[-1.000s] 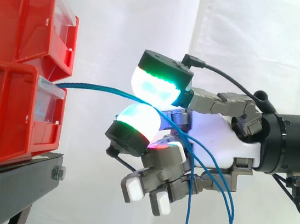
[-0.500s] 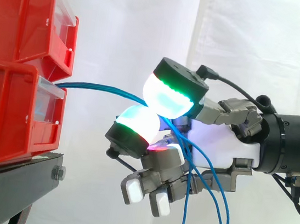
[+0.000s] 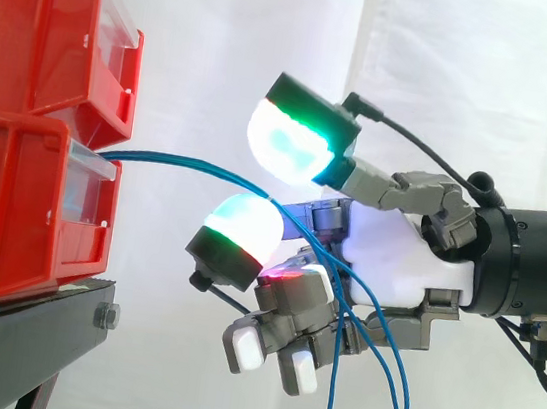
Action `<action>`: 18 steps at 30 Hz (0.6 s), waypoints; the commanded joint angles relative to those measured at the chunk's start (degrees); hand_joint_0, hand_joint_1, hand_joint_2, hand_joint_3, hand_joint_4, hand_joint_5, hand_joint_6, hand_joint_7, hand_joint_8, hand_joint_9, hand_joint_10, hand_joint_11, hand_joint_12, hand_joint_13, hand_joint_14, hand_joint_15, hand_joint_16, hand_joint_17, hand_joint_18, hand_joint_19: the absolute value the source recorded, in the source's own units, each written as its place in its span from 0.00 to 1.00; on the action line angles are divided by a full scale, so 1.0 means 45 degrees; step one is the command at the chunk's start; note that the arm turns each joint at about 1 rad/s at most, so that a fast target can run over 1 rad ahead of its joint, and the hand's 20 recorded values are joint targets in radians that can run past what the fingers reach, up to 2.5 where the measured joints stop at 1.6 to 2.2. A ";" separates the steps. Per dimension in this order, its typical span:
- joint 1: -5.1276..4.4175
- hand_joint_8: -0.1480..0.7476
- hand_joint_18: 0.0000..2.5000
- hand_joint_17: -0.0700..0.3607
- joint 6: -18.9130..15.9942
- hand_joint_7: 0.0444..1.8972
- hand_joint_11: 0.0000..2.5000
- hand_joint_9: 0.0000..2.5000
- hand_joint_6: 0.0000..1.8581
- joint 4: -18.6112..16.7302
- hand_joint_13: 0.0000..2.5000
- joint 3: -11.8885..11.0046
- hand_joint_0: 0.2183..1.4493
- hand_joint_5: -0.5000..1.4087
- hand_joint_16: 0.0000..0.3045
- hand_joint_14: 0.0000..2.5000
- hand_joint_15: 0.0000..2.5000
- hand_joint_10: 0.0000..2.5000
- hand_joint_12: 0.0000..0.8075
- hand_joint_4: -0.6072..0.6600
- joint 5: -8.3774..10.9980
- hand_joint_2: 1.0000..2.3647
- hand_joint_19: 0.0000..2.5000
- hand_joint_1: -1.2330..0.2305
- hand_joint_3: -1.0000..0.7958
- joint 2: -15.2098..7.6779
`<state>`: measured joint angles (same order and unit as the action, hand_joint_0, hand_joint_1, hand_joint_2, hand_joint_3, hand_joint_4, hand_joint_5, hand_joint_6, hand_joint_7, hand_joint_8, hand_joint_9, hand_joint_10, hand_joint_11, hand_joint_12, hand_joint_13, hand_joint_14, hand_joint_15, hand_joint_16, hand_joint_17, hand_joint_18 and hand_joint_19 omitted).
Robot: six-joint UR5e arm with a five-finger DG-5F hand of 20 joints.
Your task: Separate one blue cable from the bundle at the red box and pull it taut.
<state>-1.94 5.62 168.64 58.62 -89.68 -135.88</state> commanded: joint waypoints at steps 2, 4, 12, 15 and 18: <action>-0.0019 0.51 0.33 0.42 0.0000 0.61 0.49 0.45 0.46 -0.0016 0.32 0.0000 0.32 0.17 0.16 0.01 0.27 0.01 0.49 0.55 0.0027 0.01 0.34 0.40 0.33 0.0000; -0.0019 0.51 0.33 0.42 0.0000 0.61 0.49 0.45 0.47 -0.0016 0.33 0.0000 0.34 0.18 0.16 0.01 0.28 0.01 0.49 0.55 0.0027 0.01 0.34 0.33 0.34 0.0000; 0.0001 0.51 0.35 0.41 -0.0019 0.66 0.50 0.45 0.47 -0.0016 0.34 0.0000 0.44 0.17 0.16 0.01 0.27 0.01 0.48 0.44 -0.0012 0.00 0.31 0.24 0.28 0.0000; 0.0001 0.51 0.36 0.41 0.0000 0.61 0.50 0.45 0.48 -0.0016 0.35 0.0000 0.43 0.17 0.15 0.01 0.27 0.01 0.47 0.47 -0.0012 0.00 0.31 0.24 0.28 0.0000; 0.0001 0.51 0.36 0.41 0.0000 0.62 0.51 0.46 0.48 -0.0016 0.35 0.0000 0.29 0.18 0.16 0.01 0.27 0.01 0.48 0.53 -0.0012 0.00 0.32 0.25 0.28 0.0000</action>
<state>-1.93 5.61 168.57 58.62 -89.73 -135.88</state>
